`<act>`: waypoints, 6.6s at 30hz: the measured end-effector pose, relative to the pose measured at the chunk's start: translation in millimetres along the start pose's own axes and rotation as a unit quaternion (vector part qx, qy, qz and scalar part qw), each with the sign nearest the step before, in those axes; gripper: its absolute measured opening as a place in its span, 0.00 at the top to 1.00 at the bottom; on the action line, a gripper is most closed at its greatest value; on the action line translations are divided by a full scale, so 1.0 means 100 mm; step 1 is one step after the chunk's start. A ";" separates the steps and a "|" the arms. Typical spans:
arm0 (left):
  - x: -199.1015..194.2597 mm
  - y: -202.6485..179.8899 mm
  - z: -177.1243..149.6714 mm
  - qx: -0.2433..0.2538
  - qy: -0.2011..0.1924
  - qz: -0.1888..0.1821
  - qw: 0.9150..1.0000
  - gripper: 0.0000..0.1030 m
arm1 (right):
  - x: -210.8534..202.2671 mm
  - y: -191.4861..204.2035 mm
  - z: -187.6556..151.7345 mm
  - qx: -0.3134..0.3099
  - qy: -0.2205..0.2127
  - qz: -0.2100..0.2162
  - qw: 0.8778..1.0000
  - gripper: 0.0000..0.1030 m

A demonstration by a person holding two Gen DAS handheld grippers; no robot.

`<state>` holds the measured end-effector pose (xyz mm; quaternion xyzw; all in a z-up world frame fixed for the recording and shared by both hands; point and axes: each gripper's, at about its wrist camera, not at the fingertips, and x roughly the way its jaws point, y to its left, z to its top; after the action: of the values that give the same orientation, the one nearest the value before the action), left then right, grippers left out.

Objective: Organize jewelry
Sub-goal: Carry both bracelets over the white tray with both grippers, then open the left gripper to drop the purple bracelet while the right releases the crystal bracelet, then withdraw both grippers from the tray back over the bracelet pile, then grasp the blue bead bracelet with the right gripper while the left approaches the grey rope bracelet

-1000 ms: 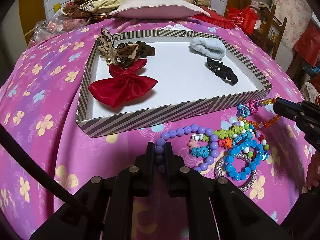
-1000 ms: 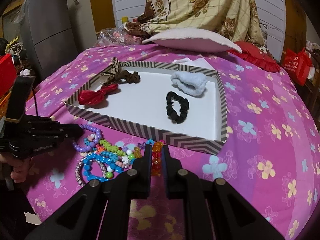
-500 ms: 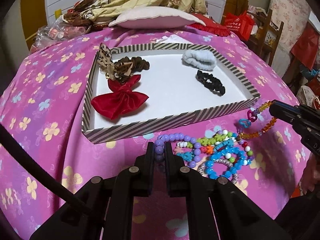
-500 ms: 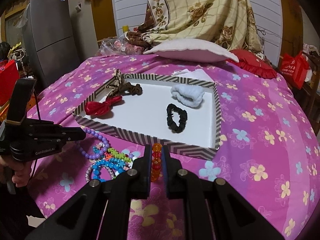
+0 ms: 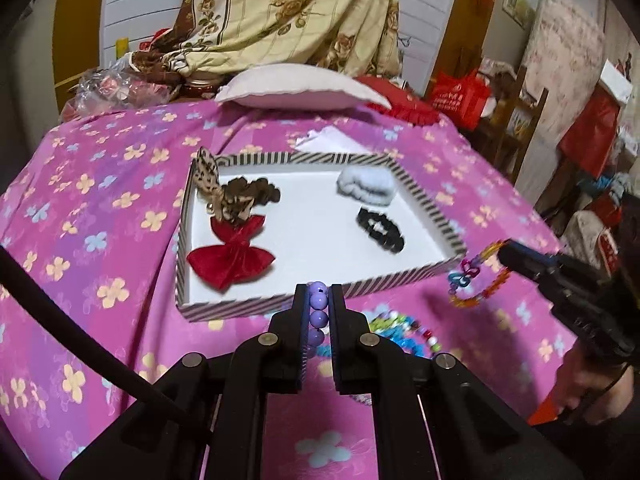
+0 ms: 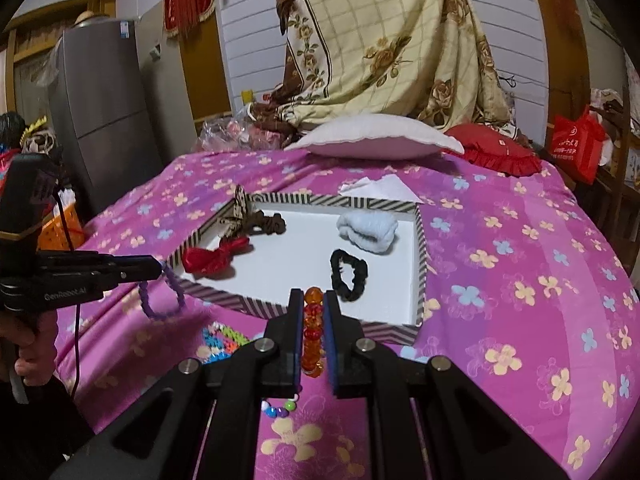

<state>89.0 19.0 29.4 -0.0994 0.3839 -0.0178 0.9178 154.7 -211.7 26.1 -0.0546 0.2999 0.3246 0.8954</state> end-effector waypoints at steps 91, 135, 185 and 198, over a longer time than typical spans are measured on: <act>1.50 0.25 0.44 -0.048 0.091 0.131 0.986 0.28 | 1.50 0.00 0.07 0.034 0.156 -0.032 0.987 0.52; 0.87 0.13 0.53 -0.033 0.011 0.135 0.990 0.22 | 1.10 0.15 0.10 0.017 0.112 -0.040 0.993 0.01; 0.60 -0.06 -0.69 0.055 0.123 0.073 0.988 0.22 | 0.73 0.32 -0.58 0.005 0.167 0.042 0.985 0.76; 0.66 -0.08 -0.72 0.059 0.134 0.080 0.986 0.22 | 0.83 0.17 -0.58 0.071 0.178 0.074 0.979 0.75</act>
<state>84.6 -7.9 -65.0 -0.0103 0.5083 0.0200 0.8609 166.0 -169.9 -67.1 -0.0257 0.4801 0.3533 0.8025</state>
